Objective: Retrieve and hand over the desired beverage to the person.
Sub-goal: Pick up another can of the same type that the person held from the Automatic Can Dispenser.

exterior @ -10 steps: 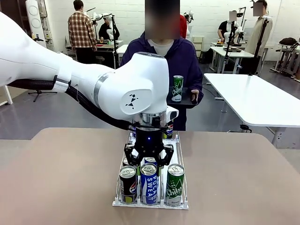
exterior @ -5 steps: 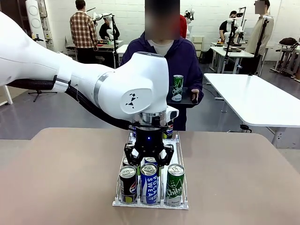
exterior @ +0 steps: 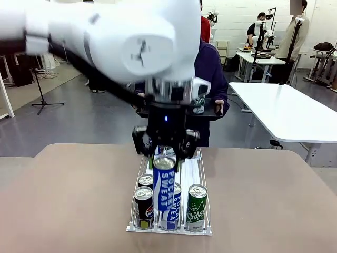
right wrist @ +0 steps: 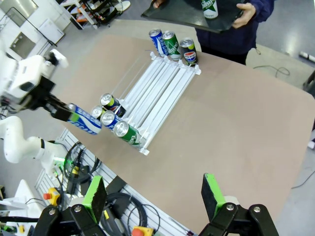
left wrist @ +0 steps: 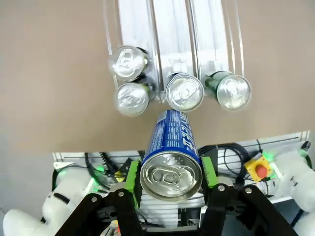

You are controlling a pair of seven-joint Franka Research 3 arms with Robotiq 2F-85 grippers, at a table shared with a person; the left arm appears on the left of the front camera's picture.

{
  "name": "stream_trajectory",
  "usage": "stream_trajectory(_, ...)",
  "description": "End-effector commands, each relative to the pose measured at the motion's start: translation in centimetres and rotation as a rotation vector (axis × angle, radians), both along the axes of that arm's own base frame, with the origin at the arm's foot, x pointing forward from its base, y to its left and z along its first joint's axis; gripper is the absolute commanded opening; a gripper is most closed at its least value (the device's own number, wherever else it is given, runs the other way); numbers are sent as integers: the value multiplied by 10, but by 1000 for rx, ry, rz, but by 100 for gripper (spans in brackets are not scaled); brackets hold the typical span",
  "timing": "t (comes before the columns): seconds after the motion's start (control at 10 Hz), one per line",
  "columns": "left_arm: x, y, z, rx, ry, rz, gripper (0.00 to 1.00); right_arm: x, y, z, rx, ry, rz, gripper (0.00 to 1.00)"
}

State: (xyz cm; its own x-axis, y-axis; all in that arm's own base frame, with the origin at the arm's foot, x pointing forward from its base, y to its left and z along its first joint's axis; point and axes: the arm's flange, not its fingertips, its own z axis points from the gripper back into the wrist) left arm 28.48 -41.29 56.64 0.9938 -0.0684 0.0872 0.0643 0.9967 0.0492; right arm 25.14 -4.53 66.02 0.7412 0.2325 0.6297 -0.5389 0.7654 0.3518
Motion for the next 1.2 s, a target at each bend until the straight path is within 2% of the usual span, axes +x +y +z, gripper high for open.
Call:
stream_trajectory(0.0, 9, -12, 43, 57, -17, 0, 0, 2, -1, -1, -6, 2, 12, 100)
stream_trajectory(0.3, 28, -13, 90, 86, -22, -35, 0, 2, -1, -1, -6, 2, 12, 100)
stream_trajectory(0.5, 41, -5, 107, 32, -31, -26, 0, 2, -1, -1, -6, 2, 12, 100)
stream_trajectory(0.7, 51, 5, 108, 3, -26, -25, 0, 2, -1, -1, -6, 2, 12, 100)
stream_trajectory(1.1, 43, -1, 101, 28, -23, -9, 0, 2, -1, -1, -6, 2, 12, 100)
